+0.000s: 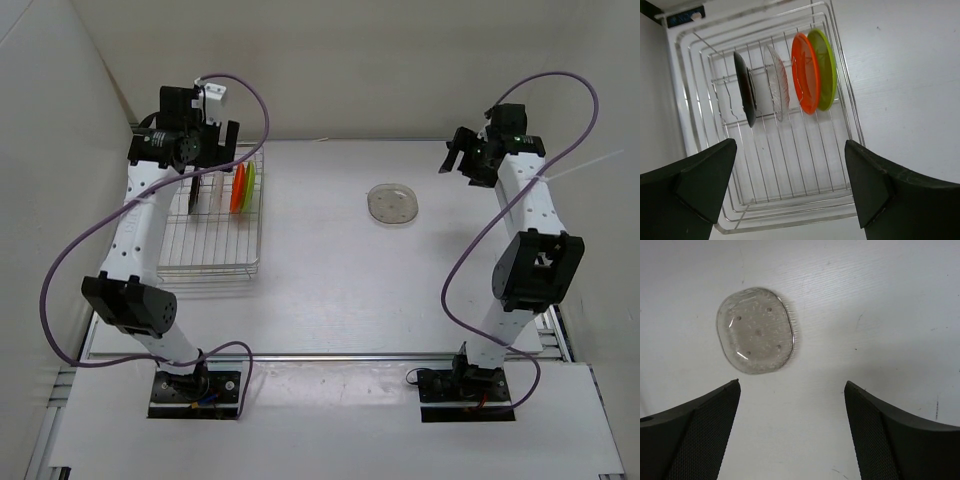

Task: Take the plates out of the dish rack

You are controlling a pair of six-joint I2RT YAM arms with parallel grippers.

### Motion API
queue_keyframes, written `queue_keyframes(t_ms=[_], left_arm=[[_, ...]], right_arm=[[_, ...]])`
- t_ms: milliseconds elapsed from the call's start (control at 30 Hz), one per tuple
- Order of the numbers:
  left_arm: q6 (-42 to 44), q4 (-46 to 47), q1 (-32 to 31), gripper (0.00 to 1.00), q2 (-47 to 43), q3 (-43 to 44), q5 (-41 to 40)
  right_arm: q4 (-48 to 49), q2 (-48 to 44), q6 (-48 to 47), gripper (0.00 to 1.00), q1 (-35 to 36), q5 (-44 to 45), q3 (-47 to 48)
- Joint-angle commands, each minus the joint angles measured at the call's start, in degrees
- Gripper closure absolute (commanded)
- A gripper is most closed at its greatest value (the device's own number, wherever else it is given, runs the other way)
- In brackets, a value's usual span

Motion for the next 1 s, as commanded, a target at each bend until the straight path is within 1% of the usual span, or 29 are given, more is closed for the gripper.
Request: queue_keyframes(t_ms=[0, 67, 167, 267, 300, 433, 500, 667, 733, 967], left_arm=[[-1.37, 1.65, 3.11, 0.00, -1.16, -3.62, 8.36], [-1.98, 2.44, 3.65, 0.00, -0.45, -4.33, 10.73], [-1.99, 3.67, 5.05, 0.00, 1.65, -4.33, 12.06], [-1.99, 6.21, 6.20, 0.00, 2.18, -4.85, 12.06], [-1.99, 7.00, 7.07, 0.00, 2.18, -6.42, 12.06], [-1.99, 9.74, 9.18, 0.02, 2.89, -8.28, 11.54], [-1.99, 10.53, 10.93, 0.02, 4.90, -8.28, 12.59], [-1.99, 11.14, 12.69, 0.02, 8.33, -7.05, 12.59], [-1.99, 11.75, 13.23, 0.05, 9.91, -7.05, 12.07], [-2.52, 13.86, 16.21, 0.06, 12.99, -7.05, 12.06]], right_arm=[[-4.92, -3.60, -8.62, 0.13, 0.23, -2.39, -1.94], [-4.22, -7.02, -9.93, 0.15, 0.23, -3.44, -5.80], [-4.21, -10.89, -12.57, 0.15, 0.23, -4.76, -8.89], [-4.21, -14.32, -15.99, 0.15, 2.42, -4.76, -10.13], [-4.21, -15.02, -17.14, 0.15, 3.82, -4.76, -11.00], [-3.08, -18.53, -18.38, 0.15, 6.64, 0.41, -14.25], [-2.19, -19.60, -18.38, 0.15, 7.34, 0.42, -15.75], [-1.58, -21.88, -20.31, 0.16, 8.75, -0.11, -18.30], [-1.05, -22.50, -20.31, 0.17, 9.28, 0.42, -18.92], [0.00, -24.25, -20.31, 0.20, 9.81, 0.95, -20.50]])
